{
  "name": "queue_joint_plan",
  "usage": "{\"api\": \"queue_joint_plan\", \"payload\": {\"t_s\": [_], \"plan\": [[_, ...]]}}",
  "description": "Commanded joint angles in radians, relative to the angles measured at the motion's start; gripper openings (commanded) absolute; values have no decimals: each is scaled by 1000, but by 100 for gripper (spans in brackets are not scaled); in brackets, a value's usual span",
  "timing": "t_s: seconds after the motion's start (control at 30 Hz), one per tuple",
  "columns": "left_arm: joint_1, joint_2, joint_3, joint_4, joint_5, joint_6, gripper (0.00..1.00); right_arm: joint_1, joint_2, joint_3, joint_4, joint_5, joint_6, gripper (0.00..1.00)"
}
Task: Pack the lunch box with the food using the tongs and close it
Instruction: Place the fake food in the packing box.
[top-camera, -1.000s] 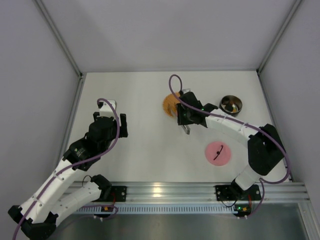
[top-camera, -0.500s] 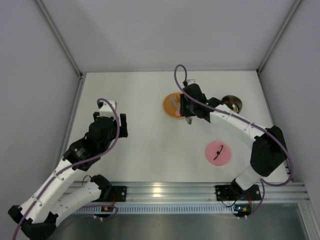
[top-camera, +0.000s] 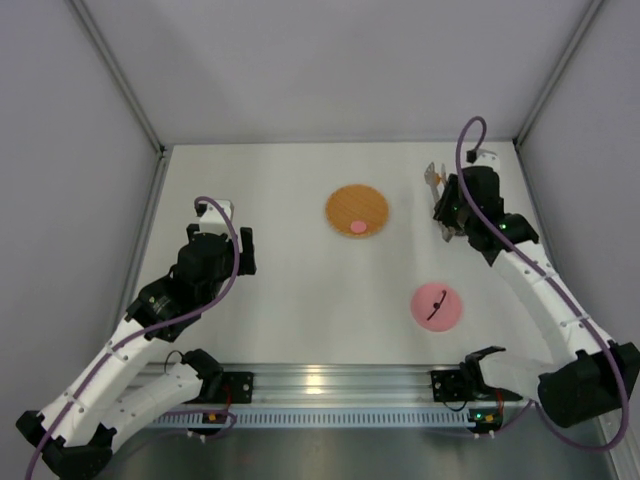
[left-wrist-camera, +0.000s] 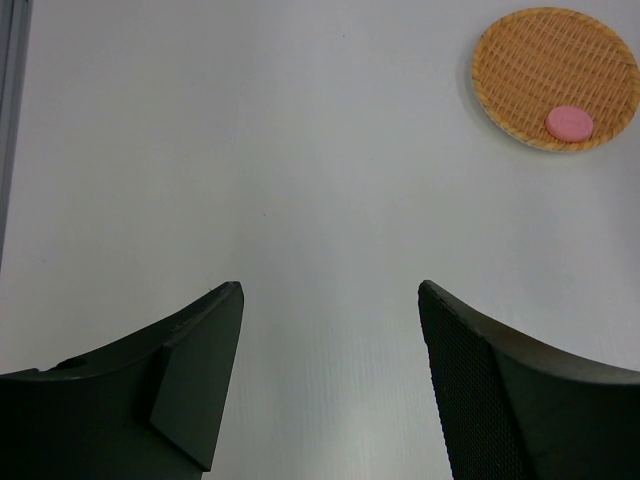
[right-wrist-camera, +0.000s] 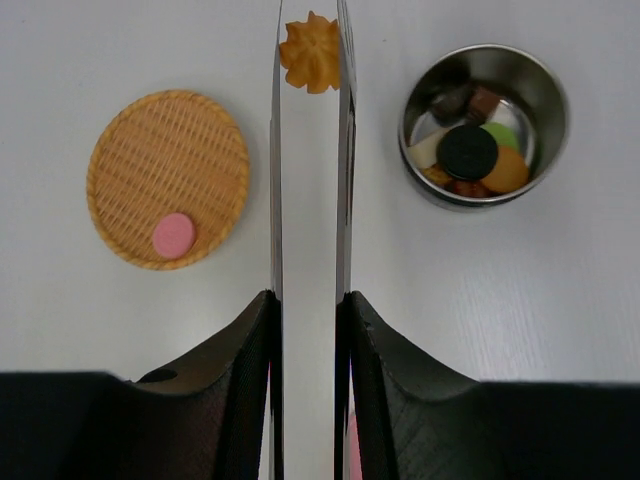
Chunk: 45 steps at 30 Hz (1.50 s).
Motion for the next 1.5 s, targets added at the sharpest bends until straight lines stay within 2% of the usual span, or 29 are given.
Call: {"api": "queue_joint_plan", "payload": {"t_s": [0.0, 0.2, 0.6, 0.8, 0.9, 1.23, 1.47], "plan": [[2, -6, -10, 37, 3, 10, 76, -62, -83, -53, -58, 36, -8, 29], [2, -1, -10, 37, 8, 11, 76, -173, -140, -122, -75, 43, -32, 29], [2, -1, -10, 36, 5, 10, 76, -244, -117, -151, -41, 16, -57, 30], [0, -1, -10, 34, 3, 10, 76, -247, -110, -137, -38, -10, -57, 44], [0, -1, -10, 34, 3, 11, 76, -246, -109, -130, -44, -8, -62, 47], [2, -1, -10, 36, 3, 10, 76, -227, -126, -87, -61, -79, -65, 46], [2, 2, -10, 36, 3, 10, 76, -53, -129, -59, -50, -96, -28, 46]]}}
